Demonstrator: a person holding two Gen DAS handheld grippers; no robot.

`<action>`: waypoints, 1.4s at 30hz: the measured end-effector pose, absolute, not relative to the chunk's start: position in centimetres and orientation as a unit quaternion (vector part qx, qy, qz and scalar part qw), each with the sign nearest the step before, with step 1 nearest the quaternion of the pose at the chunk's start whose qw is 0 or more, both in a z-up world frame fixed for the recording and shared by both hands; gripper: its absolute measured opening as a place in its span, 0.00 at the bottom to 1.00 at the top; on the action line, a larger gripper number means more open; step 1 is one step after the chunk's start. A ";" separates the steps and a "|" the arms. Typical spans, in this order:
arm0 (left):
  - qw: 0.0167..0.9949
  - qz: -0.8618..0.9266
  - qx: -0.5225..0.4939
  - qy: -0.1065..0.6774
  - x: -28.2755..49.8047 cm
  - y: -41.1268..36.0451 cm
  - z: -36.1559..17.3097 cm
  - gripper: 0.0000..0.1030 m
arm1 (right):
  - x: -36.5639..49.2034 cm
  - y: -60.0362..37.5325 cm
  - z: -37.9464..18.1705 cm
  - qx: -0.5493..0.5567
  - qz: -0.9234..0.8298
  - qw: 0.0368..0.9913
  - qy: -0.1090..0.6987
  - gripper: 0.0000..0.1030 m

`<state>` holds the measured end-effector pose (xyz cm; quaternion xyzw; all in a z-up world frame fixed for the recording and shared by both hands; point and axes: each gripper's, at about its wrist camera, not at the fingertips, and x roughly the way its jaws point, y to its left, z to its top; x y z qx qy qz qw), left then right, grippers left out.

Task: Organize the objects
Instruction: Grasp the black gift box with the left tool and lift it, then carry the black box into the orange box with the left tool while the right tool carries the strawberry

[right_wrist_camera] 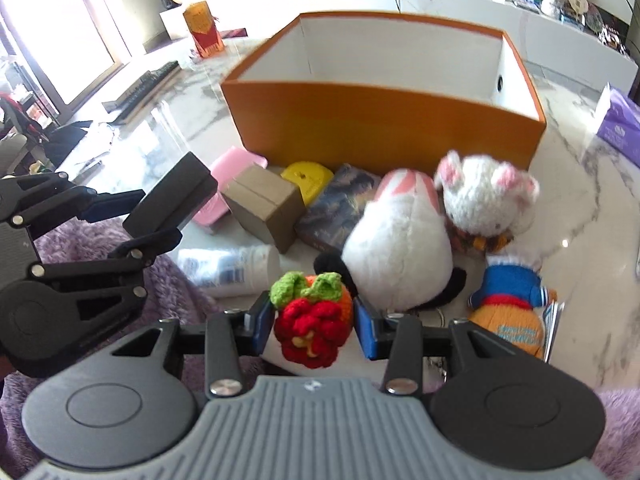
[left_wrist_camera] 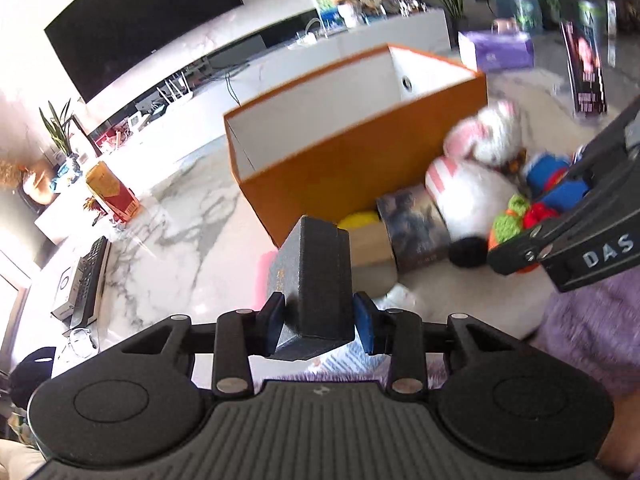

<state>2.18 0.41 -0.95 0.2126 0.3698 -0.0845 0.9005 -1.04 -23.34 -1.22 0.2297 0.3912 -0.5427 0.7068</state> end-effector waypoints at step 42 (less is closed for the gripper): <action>0.711 -0.245 0.573 0.326 25.8 -6.7 -8.5 0.42 | -4.5 -46.9 3.0 0.236 -0.612 0.658 0.370 0.43</action>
